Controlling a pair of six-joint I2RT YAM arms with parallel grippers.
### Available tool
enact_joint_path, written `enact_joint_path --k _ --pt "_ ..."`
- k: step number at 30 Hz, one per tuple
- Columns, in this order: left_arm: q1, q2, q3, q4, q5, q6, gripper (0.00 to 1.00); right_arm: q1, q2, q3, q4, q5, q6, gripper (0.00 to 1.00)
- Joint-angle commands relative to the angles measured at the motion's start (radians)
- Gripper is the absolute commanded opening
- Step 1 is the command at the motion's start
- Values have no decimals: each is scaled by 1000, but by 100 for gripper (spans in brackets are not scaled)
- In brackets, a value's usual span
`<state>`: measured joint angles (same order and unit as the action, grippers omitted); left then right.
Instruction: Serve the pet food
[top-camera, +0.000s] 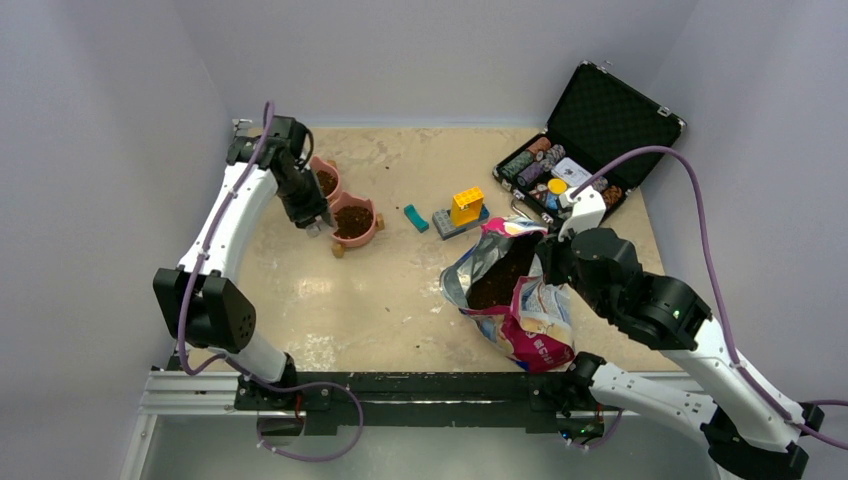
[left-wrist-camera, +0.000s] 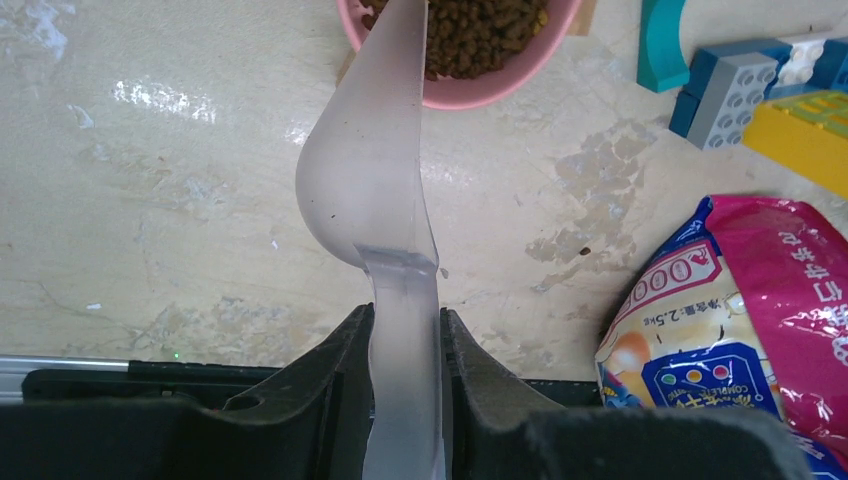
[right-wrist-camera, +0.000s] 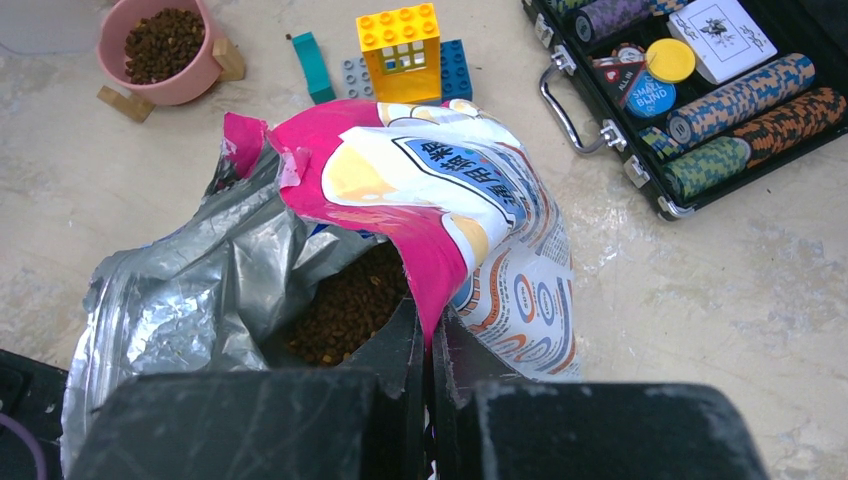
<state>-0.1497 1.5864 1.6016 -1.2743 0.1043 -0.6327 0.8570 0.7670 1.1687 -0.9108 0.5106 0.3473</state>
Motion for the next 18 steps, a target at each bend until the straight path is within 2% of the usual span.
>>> enact_joint_path --k 1,5,8,14,18 --pt "-68 -38 130 -61 37 -1 0 -4 15 44 32 4 -5 0" --pt "-153 -88 93 -40 263 -18 0 -3 37 39 83 -3 -47 0" --pt "-266 -100 113 -113 322 -23 0 -4 89 47 136 -18 -91 0" --pt "-429 -108 307 -258 374 -29 0 -4 178 76 230 -73 -164 0" --pt "-513 -72 425 -223 498 -114 0 -4 176 71 254 -110 -173 0"
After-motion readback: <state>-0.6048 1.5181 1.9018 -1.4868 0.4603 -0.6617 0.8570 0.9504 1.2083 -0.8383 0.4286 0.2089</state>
